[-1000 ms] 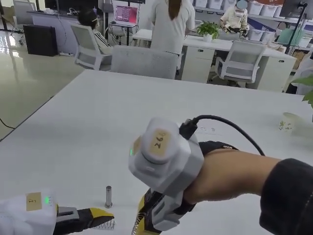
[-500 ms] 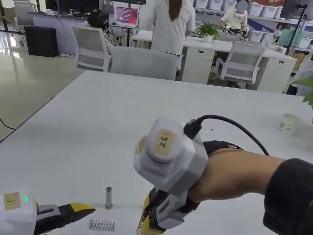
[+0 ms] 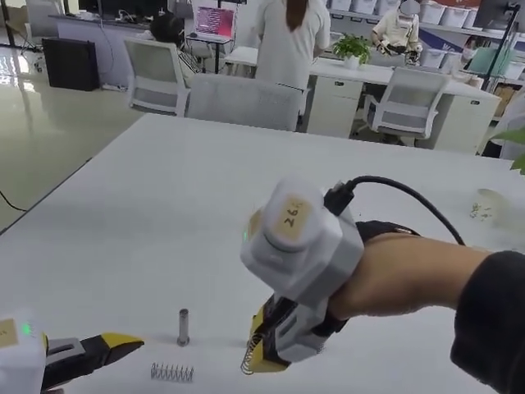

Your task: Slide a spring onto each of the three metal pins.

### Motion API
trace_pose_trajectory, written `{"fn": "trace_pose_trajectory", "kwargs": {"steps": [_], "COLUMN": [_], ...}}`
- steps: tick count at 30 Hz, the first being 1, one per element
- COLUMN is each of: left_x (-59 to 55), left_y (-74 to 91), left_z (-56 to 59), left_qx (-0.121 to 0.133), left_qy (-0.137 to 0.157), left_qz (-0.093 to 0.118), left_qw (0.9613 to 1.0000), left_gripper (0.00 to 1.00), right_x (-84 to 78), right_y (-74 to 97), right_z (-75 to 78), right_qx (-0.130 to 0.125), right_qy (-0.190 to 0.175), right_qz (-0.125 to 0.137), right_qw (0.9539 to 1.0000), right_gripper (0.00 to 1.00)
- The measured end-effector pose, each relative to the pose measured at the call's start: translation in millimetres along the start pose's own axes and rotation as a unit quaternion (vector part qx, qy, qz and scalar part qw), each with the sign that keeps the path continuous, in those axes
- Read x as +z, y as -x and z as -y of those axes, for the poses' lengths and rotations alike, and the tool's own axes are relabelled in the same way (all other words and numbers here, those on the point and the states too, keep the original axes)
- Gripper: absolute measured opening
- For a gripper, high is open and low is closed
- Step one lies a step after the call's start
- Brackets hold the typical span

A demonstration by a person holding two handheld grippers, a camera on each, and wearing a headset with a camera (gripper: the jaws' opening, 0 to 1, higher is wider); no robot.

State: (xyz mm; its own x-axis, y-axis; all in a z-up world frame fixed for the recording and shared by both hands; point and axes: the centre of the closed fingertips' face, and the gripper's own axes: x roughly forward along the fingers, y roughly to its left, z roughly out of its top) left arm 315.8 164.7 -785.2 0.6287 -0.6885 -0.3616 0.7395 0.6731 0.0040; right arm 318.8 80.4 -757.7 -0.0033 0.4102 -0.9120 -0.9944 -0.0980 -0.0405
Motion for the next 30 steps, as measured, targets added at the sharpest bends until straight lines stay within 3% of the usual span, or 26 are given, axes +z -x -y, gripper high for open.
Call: {"fn": "trace_pose_trajectory", "kwargs": {"steps": [17,30], "left_x": [0.6,-2.2], "left_y": [0.1,2.8], "left_z": [-1.1,-5.1], "left_qx": [0.003,0.008], "left_qy": [-0.002,0.002], "left_qz": [-0.001,-0.001], "left_qw": [1.0,1.0], "left_gripper": [0.46,0.47], "right_x": [-5.8,-15.0], "right_y": [14.5,2.9], "right_z": [33.7,62.0], "right_qx": [-0.029,-0.053], "right_qy": [-0.013,-0.015], "right_qz": [-0.002,-0.025], "right_qw": [0.9995,0.9982], "right_gripper": [0.08,0.08]}}
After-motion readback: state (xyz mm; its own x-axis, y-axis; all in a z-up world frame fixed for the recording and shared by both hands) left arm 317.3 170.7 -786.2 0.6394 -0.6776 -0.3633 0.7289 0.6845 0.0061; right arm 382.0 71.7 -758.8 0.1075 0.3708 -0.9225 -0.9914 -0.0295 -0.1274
